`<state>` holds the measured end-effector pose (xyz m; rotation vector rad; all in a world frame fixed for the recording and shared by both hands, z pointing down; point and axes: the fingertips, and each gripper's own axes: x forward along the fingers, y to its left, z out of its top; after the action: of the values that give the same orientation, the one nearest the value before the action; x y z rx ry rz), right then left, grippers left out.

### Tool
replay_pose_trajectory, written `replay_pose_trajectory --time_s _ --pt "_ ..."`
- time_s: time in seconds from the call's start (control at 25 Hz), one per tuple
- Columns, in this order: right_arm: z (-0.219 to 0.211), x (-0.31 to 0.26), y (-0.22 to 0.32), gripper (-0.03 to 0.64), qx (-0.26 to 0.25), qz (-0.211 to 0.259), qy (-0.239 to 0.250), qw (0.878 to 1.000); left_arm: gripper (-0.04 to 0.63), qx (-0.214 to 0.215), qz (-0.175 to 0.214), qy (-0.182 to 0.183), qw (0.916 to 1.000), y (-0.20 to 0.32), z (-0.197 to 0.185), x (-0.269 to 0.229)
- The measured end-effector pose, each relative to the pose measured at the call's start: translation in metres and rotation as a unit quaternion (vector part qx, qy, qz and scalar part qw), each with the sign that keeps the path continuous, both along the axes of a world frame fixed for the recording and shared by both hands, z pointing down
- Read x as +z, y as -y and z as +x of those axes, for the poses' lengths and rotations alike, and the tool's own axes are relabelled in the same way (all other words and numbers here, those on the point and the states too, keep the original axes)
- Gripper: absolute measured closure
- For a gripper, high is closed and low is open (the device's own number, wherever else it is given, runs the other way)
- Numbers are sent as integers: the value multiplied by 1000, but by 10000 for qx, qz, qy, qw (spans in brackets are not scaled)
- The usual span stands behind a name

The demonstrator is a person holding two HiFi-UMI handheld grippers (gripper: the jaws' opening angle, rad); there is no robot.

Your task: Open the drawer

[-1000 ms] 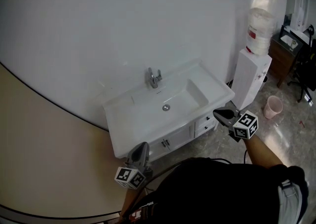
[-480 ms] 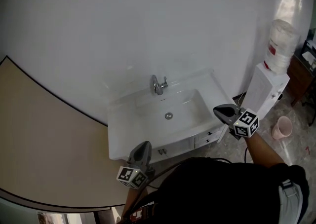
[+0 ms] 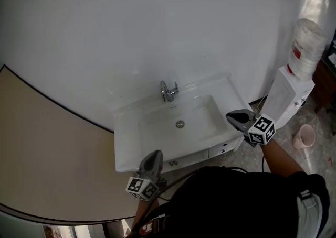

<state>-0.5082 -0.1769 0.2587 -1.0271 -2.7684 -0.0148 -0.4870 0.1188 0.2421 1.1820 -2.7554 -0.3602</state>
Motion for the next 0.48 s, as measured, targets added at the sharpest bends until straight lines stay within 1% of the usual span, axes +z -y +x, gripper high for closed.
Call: replay_pose_trajectory --time_s 0.16,0.24,0.36,0.48 --pt "-21 2 -1 621 253 -3 -15 9997 595 217 45 -24 9998 -2 -31 4" --pt "-31 0 -6 621 416 -55 -40 9991 595 430 43 -14 9991 -3 -49 3" --pt "-42 -5 -16 621 645 25 -46 9979 595 791 -34 56 9968 -8 -77 -1" --pt "-54 -10 -16 621 1058 -26 -53 9944 595 1137 -4 36 9935 -10 -105 -2"
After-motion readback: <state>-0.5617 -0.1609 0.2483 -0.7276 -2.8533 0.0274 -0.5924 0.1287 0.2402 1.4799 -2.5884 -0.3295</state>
